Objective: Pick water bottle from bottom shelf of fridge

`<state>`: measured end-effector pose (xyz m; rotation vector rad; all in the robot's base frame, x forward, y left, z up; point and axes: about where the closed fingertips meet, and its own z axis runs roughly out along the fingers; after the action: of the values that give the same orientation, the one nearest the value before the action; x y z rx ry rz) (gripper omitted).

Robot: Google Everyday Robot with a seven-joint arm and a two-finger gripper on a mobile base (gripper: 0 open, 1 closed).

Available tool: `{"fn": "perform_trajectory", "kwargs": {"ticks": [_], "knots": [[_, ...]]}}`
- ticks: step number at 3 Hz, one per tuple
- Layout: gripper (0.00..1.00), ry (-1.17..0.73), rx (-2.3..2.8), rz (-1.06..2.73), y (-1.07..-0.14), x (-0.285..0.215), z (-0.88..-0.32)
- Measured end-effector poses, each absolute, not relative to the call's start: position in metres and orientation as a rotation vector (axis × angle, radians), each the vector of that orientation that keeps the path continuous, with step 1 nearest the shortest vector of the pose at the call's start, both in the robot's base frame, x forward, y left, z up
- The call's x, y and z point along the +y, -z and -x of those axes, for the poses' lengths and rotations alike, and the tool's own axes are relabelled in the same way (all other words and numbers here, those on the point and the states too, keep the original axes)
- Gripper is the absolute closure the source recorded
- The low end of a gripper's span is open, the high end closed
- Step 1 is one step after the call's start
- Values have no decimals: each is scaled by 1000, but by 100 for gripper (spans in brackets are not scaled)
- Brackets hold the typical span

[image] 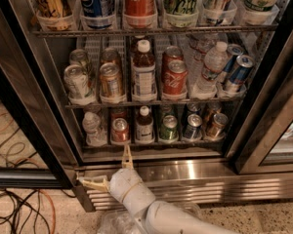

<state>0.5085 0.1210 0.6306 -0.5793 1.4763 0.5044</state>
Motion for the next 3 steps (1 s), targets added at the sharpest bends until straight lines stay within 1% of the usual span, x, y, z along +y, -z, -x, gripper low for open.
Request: {"fn": "perform_trajectory", "kwargs": {"ticks": [2, 3], "knots": [[0, -515, 1417, 552, -609, 120, -526], [0, -519, 1389, 566, -600, 121, -544]]}}
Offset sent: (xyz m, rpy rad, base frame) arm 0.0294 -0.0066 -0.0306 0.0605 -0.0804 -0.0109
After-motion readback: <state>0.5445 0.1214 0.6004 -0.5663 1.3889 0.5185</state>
